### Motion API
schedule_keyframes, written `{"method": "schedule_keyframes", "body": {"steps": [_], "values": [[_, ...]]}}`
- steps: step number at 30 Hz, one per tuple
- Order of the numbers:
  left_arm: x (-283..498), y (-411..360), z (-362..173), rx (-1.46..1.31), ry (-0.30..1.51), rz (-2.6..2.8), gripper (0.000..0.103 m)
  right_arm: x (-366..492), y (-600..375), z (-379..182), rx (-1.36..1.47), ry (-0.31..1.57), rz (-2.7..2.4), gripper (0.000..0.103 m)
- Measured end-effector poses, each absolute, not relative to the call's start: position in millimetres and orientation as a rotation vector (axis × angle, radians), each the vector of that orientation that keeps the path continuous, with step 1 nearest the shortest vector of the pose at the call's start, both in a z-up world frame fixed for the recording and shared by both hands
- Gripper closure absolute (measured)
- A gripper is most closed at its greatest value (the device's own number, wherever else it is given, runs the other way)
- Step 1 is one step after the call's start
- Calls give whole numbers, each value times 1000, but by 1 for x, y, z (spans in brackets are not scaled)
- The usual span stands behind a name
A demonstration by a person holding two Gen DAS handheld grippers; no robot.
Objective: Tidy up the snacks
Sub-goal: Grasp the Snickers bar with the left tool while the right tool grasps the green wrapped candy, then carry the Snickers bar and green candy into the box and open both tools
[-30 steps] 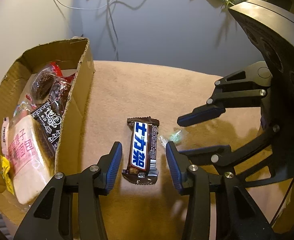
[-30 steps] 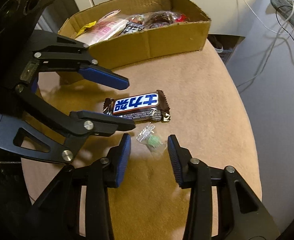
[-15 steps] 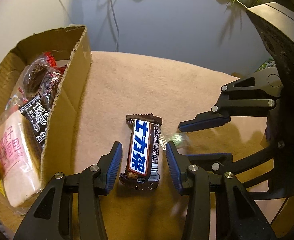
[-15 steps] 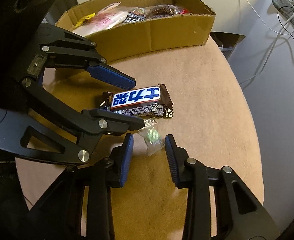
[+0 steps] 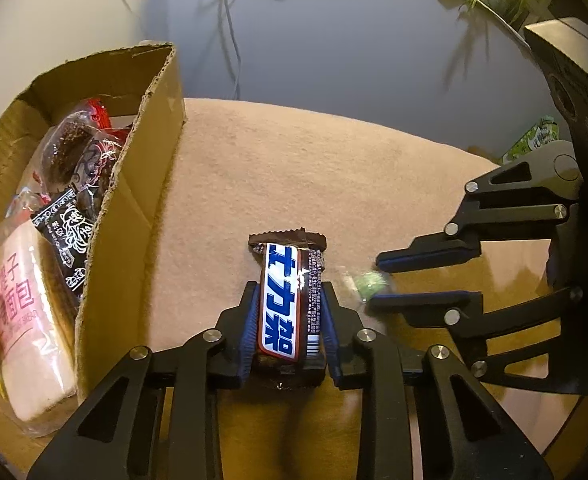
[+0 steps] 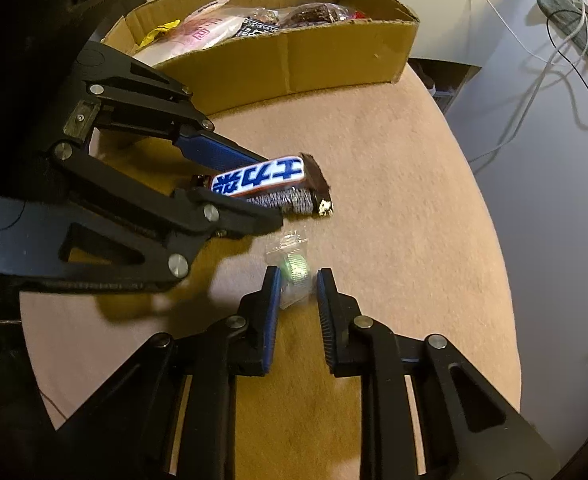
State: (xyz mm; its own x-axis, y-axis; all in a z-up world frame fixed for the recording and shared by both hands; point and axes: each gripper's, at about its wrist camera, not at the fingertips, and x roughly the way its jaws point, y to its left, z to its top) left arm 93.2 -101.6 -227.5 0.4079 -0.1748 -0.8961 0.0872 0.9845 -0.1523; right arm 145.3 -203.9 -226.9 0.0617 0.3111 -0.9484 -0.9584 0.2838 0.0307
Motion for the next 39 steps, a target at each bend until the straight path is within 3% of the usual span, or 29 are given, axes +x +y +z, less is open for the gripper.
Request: {"method": "schedule_keyframes", "body": {"steps": [16,39], "values": [[89,-85,-234,-102,1142,-210,76,157,-221,-225,-609,1126,1020,86],[67,-13,-158,-91,1034,-207,76,156,-188,-154,-495,1067,940,86]]}}
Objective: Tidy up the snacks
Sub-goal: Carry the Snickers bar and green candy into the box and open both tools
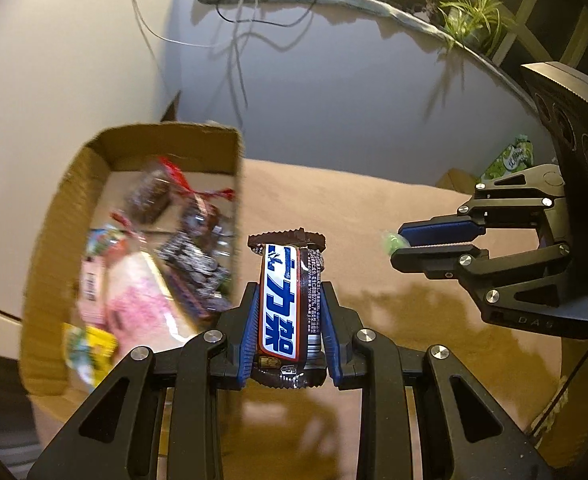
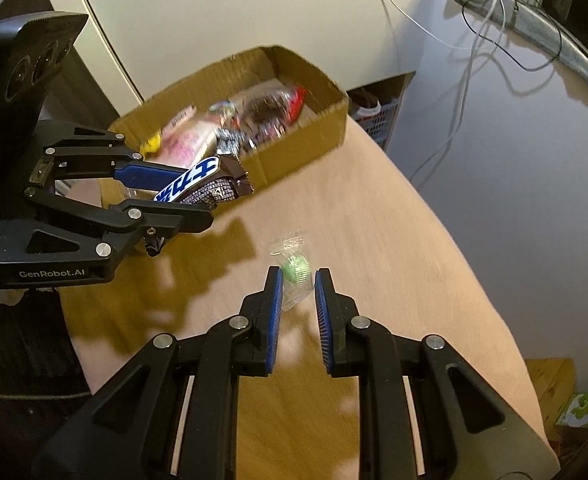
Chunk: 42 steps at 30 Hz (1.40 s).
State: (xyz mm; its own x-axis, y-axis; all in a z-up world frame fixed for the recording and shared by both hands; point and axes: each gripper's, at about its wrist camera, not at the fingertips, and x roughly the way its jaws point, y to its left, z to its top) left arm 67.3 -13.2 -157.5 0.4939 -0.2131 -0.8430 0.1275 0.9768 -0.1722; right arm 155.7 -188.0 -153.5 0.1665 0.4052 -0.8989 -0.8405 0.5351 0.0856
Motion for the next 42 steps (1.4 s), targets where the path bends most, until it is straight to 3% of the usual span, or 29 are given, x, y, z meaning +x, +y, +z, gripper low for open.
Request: {"method": "schedule_keyframes", "body": {"steps": [22,42], "values": [[61,68,-149,-132,996,-110,76,160,-82,-141,-558,1039,1012,86],[68,90,-151,-131,993,-81,76,171,-37,-158,-612,1078,1001,86]]}}
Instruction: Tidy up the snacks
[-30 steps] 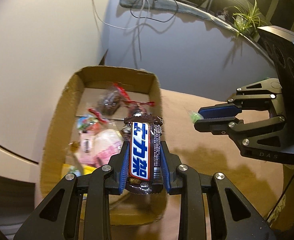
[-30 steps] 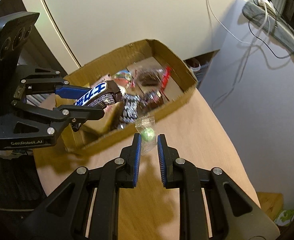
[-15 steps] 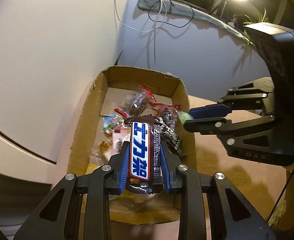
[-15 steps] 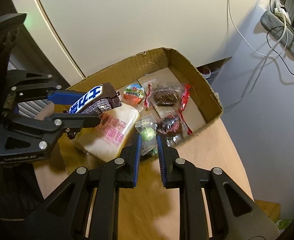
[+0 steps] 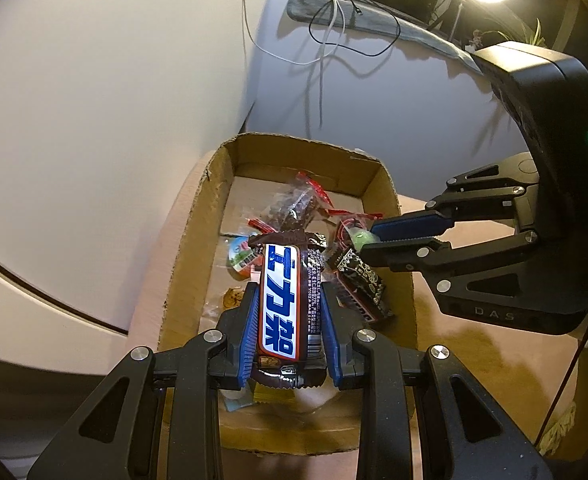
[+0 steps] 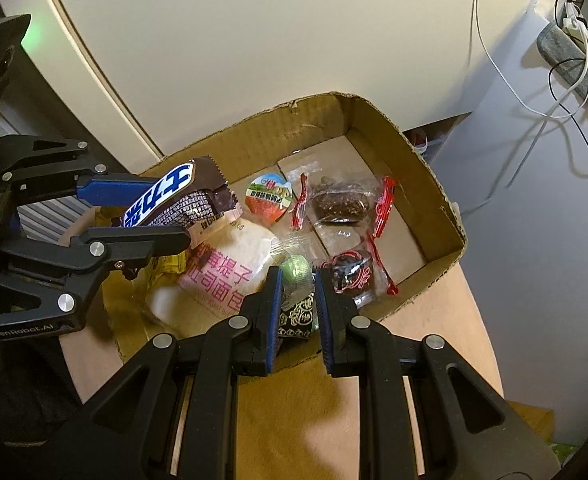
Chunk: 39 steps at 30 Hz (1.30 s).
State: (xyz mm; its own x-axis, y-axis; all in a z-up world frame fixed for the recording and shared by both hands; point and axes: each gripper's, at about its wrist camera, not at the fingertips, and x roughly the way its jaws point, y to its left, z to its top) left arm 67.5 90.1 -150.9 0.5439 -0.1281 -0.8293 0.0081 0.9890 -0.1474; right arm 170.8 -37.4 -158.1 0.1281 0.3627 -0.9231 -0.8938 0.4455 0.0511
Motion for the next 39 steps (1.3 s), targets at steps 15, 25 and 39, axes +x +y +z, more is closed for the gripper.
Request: {"method": "schedule_keyframes", "body": {"steps": [15,25,39], "values": [[70,92,-150,-118,995,-59,70,176,-36,-152,-616,1062,982,58],[68,94,-148,-109,1001,-31,44,174,-39,-145,-635,1024,951,25],[57,91,-142,-117,1007,33,27,166,-58,-135,-577,1022,915,23]]}}
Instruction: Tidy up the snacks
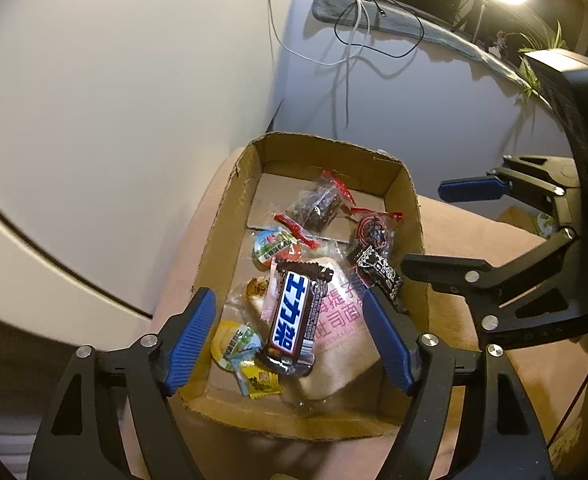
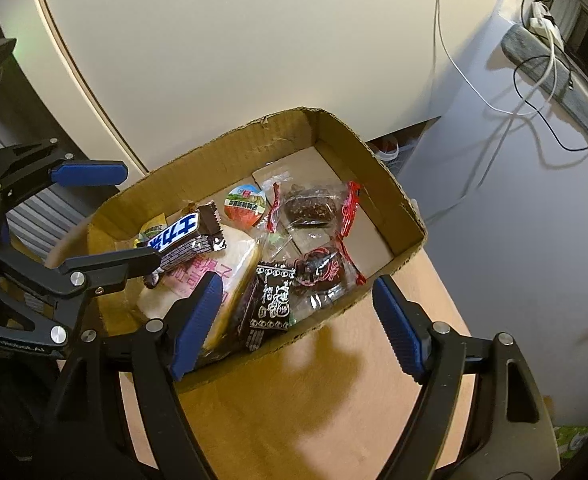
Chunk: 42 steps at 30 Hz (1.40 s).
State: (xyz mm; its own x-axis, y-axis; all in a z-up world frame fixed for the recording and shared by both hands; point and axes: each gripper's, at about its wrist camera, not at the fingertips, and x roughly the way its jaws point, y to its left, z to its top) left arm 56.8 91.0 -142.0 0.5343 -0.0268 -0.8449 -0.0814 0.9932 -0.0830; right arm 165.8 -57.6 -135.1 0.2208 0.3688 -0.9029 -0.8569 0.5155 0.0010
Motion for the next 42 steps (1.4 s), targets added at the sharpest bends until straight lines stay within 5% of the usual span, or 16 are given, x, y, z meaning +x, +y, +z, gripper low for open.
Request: {"method": "schedule_keyframes", "body": {"steps": [21,26,42], "values": [[19,82,-107,-151,879,131,27,133,-108,-103,-367,948,745,22],[9,79,-102,-151,862,152,27,127,-125,-94,-342,921,663,8],[-14,76,-93,-169,844,184,27,94,-144,-62,-320,872,534,4]]}}
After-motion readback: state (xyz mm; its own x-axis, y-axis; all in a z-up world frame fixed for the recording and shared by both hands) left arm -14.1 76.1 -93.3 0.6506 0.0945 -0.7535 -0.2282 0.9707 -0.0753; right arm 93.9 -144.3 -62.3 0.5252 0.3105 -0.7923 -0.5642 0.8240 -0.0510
